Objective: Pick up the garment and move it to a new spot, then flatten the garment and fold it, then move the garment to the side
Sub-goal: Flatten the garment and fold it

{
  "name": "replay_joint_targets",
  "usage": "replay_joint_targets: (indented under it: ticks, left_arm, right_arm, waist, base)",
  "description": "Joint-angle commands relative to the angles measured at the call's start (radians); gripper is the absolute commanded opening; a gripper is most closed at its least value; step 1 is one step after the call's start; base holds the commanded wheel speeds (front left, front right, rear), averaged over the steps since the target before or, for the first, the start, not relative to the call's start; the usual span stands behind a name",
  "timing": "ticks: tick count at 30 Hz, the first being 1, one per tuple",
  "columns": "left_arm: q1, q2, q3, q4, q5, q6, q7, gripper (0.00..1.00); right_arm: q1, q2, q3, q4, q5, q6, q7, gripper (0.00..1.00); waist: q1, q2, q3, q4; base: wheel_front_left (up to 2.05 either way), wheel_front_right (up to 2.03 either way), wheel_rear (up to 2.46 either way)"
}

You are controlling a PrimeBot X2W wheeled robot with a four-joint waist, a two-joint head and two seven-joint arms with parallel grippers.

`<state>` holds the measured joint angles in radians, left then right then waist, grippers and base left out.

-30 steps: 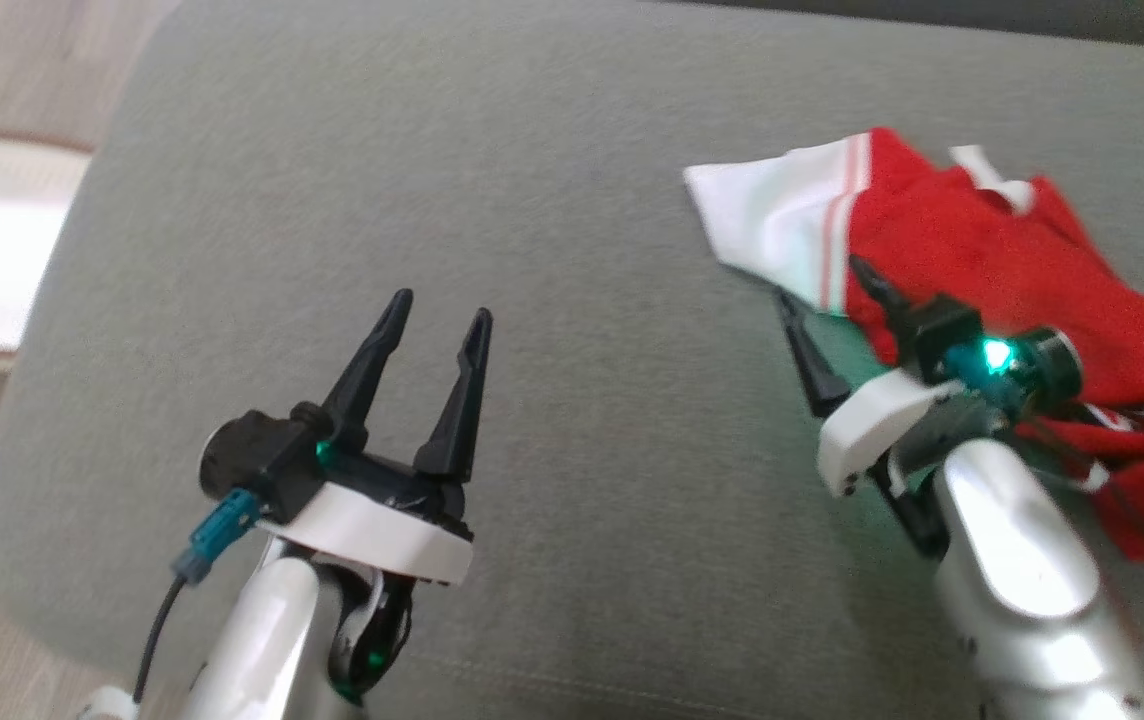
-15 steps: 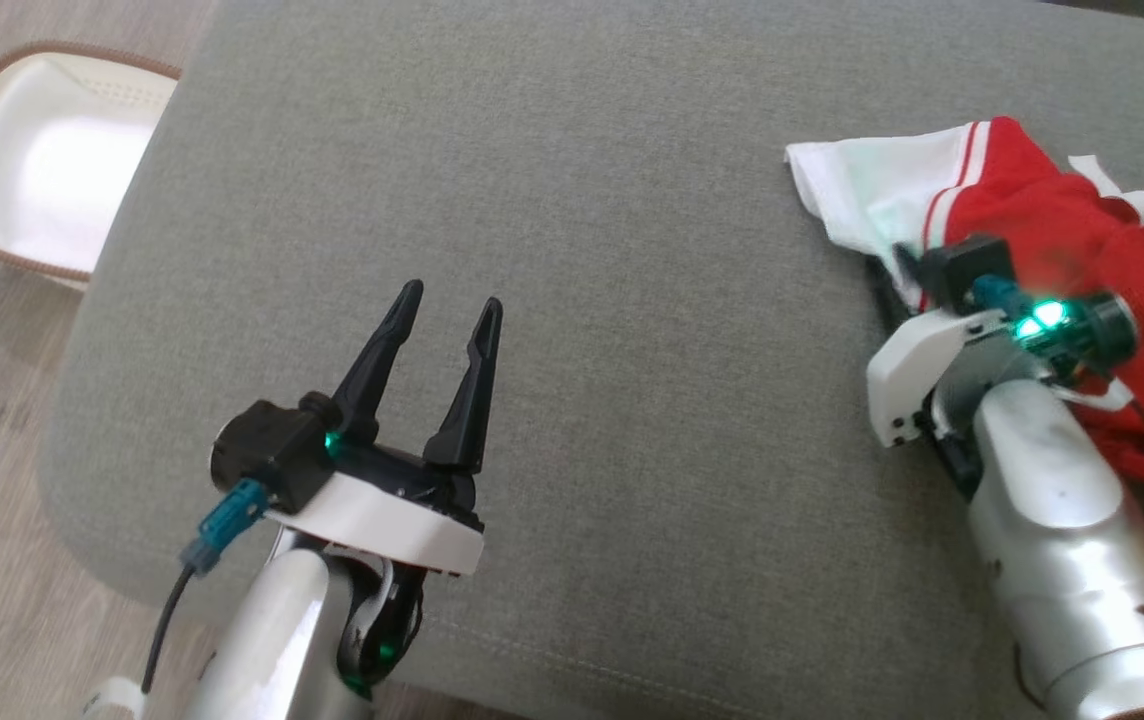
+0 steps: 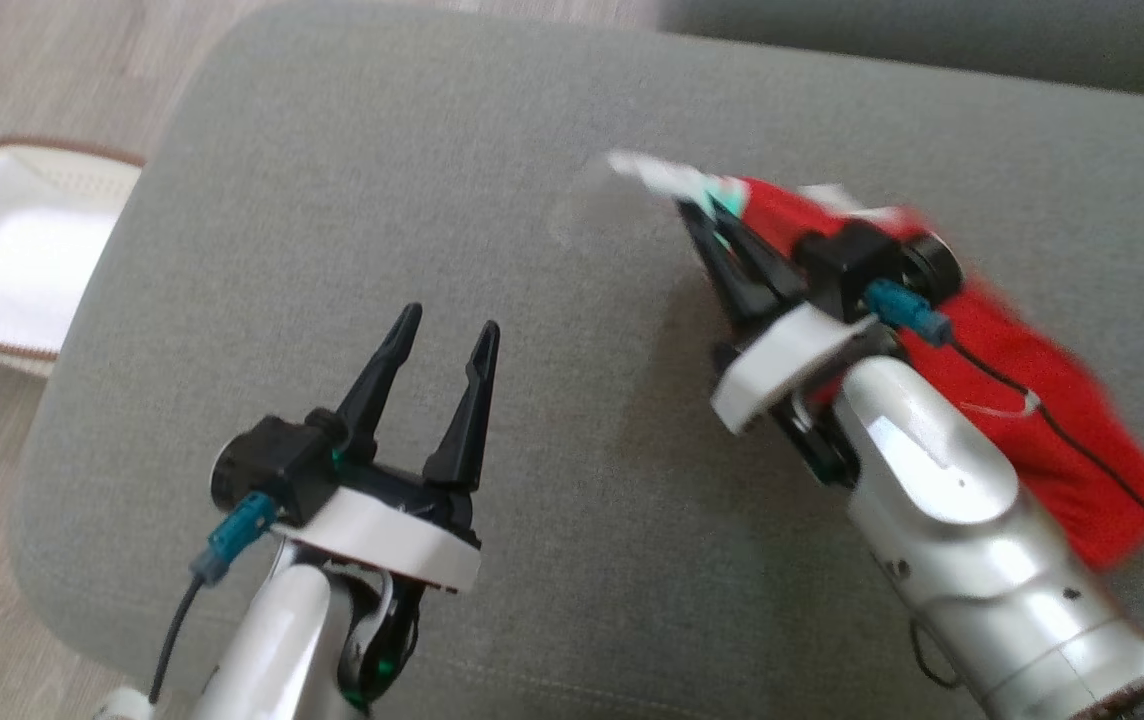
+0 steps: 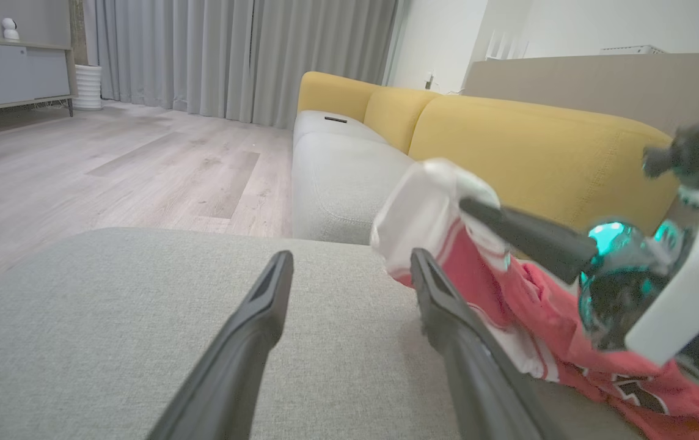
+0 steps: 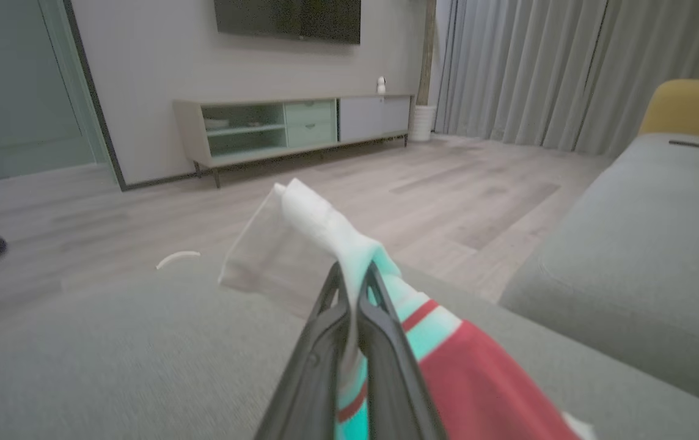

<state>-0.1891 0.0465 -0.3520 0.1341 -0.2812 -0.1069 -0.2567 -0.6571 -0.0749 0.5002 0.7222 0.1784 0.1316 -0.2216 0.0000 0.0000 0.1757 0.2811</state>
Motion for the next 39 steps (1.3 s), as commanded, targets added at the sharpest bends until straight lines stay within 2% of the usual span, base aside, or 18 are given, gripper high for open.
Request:
replay_joint_targets:
  ticks: [1, 5, 9, 11, 15, 20, 21, 22, 26, 31, 35, 39]
  left_arm:
    - [-0.006, 0.004, 0.033, -0.025, 0.016, -0.005, -0.005, 1.00]
    - [0.014, 0.004, 0.037, -0.028, 0.022, -0.008, -0.005, 1.00]
    - [0.023, 0.004, 0.039, -0.042, 0.025, -0.010, -0.005, 1.00]
    - [0.021, 0.004, 0.038, -0.044, 0.025, -0.011, -0.005, 1.00]
    - [-0.003, 0.004, 0.026, -0.052, 0.016, -0.013, -0.005, 1.00]
    - [-0.039, 0.004, 0.000, -0.055, -0.002, -0.013, -0.005, 1.00]
    - [-0.044, 0.004, -0.004, -0.054, -0.004, -0.012, -0.005, 1.00]
    - [-0.048, 0.004, -0.007, -0.053, -0.006, -0.011, -0.005, 1.00]
    - [-0.053, 0.004, -0.001, -0.048, -0.008, -0.002, -0.005, 1.00]
    - [-0.051, 0.004, 0.029, -0.041, 0.007, -0.001, -0.005, 1.00]
    - [-0.044, 0.004, 0.067, -0.042, 0.020, -0.003, -0.005, 1.00]
    - [-0.029, 0.004, 0.106, -0.045, 0.035, -0.006, -0.005, 1.00]
  right_arm:
    - [-0.059, 0.024, 0.059, -0.100, 0.072, -0.001, -0.019, 0.00]
    - [-0.091, 0.024, 0.073, -0.194, 0.161, -0.001, -0.022, 0.00]
    - [-0.142, -0.022, -0.035, -0.193, 0.191, -0.001, 0.041, 0.00]
    - [-0.155, -0.029, -0.058, -0.180, 0.195, -0.001, 0.055, 0.00]
    - [-0.237, -0.080, -0.129, -0.073, 0.157, -0.001, 0.089, 0.00]
    - [-0.358, -0.129, -0.229, 0.143, 0.060, -0.001, 0.094, 0.00]
    - [-0.378, -0.135, -0.238, 0.183, 0.029, -0.001, 0.088, 0.23]
    - [-0.395, -0.133, -0.250, 0.221, 0.011, -0.001, 0.082, 1.00]
    - [-0.446, -0.120, -0.288, 0.337, -0.061, -0.001, 0.056, 1.00]
    - [-0.452, -0.086, -0.315, 0.406, -0.109, -0.001, 0.010, 1.00]
    - [-0.420, -0.055, -0.324, 0.410, -0.113, -0.001, -0.020, 1.00]
    - [-0.353, -0.034, -0.312, 0.346, -0.103, -0.001, -0.037, 1.00]
  waist:
    - [0.0000, 0.0000, -0.034, -0.015]
    - [0.0000, 0.0000, -0.051, -0.014]
    - [0.0000, 0.0000, -0.028, -0.002]
    - [0.0000, 0.0000, -0.017, 0.000]
    - [0.0000, 0.0000, 0.030, 0.020]
    - [0.0000, 0.0000, 0.074, 0.051]
    - [0.0000, 0.0000, 0.078, 0.055]
    - [0.0000, 0.0000, 0.080, 0.057]
    - [0.0000, 0.0000, 0.077, 0.048]
    - [0.0000, 0.0000, 0.047, 0.003]
    - [0.0000, 0.0000, 0.011, -0.048]
    - [0.0000, 0.0000, -0.024, -0.105]
  base:
    - [0.00, 0.00, 0.00]
    - [0.00, 0.00, 0.00]
    - [0.00, 0.00, 0.00]
    - [0.00, 0.00, 0.00]
    - [0.00, 0.00, 0.00]
    - [0.00, 0.00, 0.00]
    - [0.00, 0.00, 0.00]
    - [0.00, 0.00, 0.00]
    - [0.00, 0.00, 0.00]
    - [0.00, 0.00, 0.00]
    - [0.00, 0.00, 0.00]
    - [0.00, 0.00, 0.00]
